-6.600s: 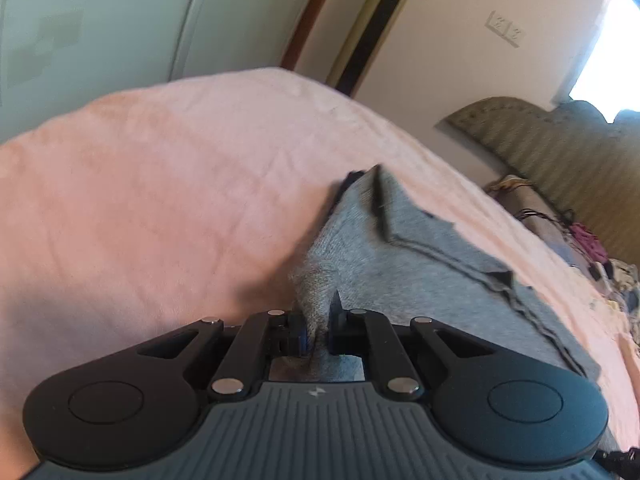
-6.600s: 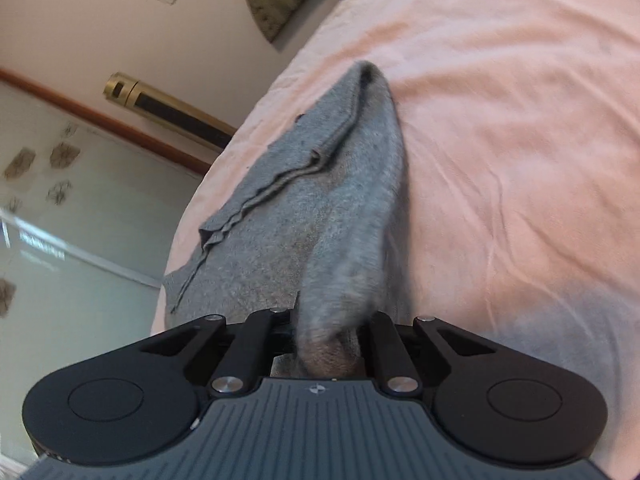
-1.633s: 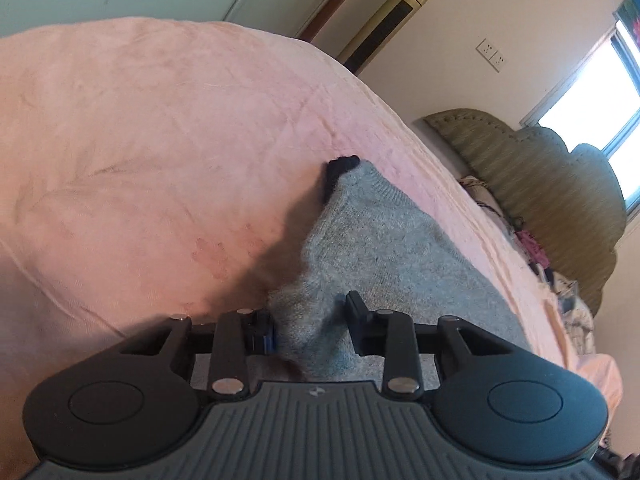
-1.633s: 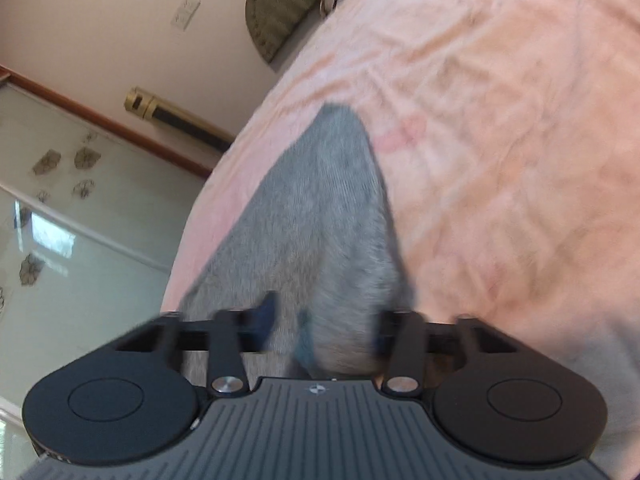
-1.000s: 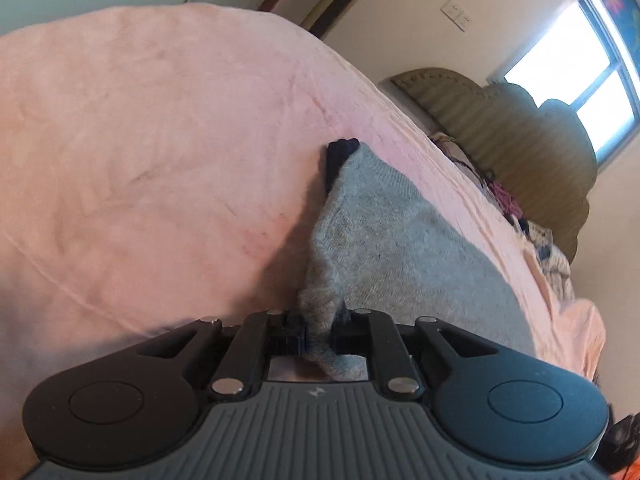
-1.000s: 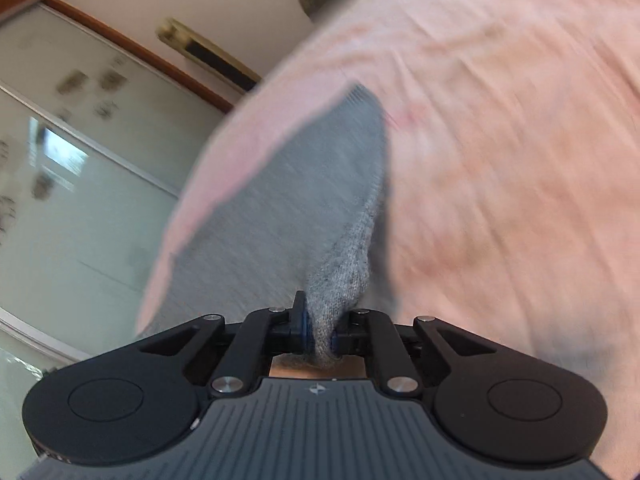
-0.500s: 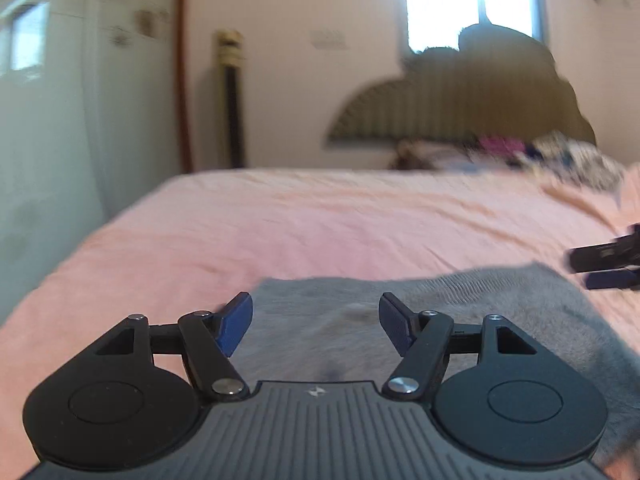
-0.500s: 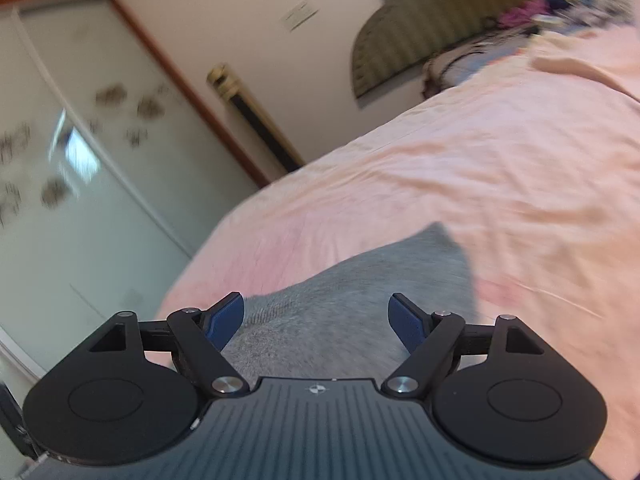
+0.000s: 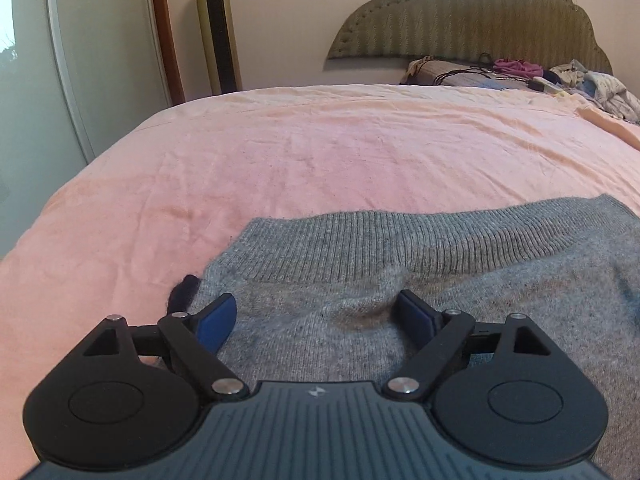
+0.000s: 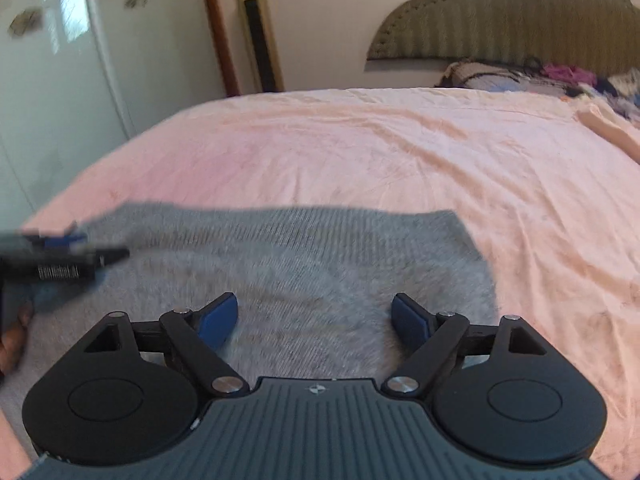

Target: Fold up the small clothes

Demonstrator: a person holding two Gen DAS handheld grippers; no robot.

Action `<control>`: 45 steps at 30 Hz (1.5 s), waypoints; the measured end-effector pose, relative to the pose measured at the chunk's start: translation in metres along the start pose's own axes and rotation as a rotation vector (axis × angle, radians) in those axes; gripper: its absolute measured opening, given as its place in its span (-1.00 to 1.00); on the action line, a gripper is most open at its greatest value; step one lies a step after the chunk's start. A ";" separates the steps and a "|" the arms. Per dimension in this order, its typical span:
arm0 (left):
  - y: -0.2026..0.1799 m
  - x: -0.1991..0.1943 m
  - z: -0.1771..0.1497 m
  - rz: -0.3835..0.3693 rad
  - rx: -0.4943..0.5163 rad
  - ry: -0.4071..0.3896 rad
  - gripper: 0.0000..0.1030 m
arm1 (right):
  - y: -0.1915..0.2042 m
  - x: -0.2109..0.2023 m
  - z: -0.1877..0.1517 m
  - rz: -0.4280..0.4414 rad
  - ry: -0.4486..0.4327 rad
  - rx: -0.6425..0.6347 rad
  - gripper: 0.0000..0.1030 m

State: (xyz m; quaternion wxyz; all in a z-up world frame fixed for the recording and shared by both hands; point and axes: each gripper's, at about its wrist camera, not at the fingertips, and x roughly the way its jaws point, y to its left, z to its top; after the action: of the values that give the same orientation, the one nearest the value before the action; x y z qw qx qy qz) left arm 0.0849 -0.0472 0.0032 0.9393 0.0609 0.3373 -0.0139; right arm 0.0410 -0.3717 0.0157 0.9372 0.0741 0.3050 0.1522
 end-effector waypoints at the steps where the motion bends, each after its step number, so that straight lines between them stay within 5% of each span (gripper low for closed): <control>1: 0.000 0.000 0.003 0.001 0.003 0.005 0.71 | -0.010 -0.001 0.010 -0.005 -0.042 0.028 0.75; 3: -0.001 0.000 0.012 0.004 -0.006 0.015 0.71 | -0.028 0.003 0.028 -0.068 -0.066 0.059 0.93; 6: 0.005 -0.002 0.022 0.024 -0.009 -0.004 0.71 | -0.044 0.037 0.037 -0.169 0.067 0.034 0.92; 10: 0.028 -0.001 0.037 0.061 -0.067 -0.048 0.71 | -0.050 0.071 0.025 -0.166 0.160 -0.017 0.90; 14: 0.057 0.042 0.043 0.004 -0.125 0.147 0.70 | -0.047 0.082 0.023 -0.138 0.147 -0.051 0.95; 16: 0.061 0.045 0.043 -0.019 -0.117 0.123 0.69 | -0.046 0.086 0.025 -0.136 0.145 -0.081 0.96; 17: 0.063 0.047 0.045 -0.025 -0.123 0.129 0.64 | -0.046 0.088 0.026 -0.138 0.144 -0.087 0.94; 20: 0.062 0.046 0.051 -0.062 -0.128 0.127 -0.17 | -0.046 0.091 0.030 -0.123 0.145 -0.101 0.88; 21: 0.058 0.045 0.053 -0.081 -0.120 0.132 -0.58 | -0.045 0.092 0.031 -0.115 0.146 -0.119 0.77; 22: 0.055 0.044 0.055 -0.097 -0.108 0.137 -0.75 | -0.045 0.092 0.033 -0.103 0.140 -0.124 0.64; 23: 0.050 0.044 0.058 -0.085 -0.088 0.135 -0.84 | -0.045 0.091 0.035 -0.092 0.136 -0.120 0.23; 24: 0.045 0.042 0.060 -0.054 -0.064 0.124 -0.88 | -0.044 0.089 0.039 -0.065 0.136 -0.110 -0.55; 27: 0.044 0.033 0.063 -0.006 -0.054 0.084 -0.90 | -0.036 0.082 0.047 -0.054 0.116 -0.119 -0.68; 33: 0.076 0.017 0.061 0.042 -0.100 0.043 -0.90 | -0.031 0.054 0.064 0.045 0.014 -0.054 -0.69; 36: 0.067 0.039 0.049 0.087 -0.037 0.106 -0.88 | -0.033 0.078 0.059 -0.008 0.061 -0.067 -0.68; 38: 0.061 0.031 0.044 0.091 -0.005 0.079 -0.83 | -0.036 0.099 0.048 -0.043 0.146 -0.054 -0.58; 40: 0.065 0.009 0.041 0.080 -0.032 0.049 -0.54 | -0.035 0.089 0.041 -0.049 0.094 -0.048 -0.26; 42: 0.076 -0.019 0.032 0.083 -0.079 0.014 0.38 | -0.035 0.068 0.039 -0.055 0.049 -0.034 0.42; 45: 0.089 -0.068 0.001 0.045 -0.126 -0.065 0.55 | -0.034 0.021 0.028 -0.010 -0.034 -0.040 0.57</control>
State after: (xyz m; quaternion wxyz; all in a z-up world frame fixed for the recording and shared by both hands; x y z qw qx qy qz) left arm 0.0391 0.0404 0.0566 0.9518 0.0087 0.3055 0.0268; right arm 0.0823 -0.3985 0.0186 0.9443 0.0565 0.2863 0.1523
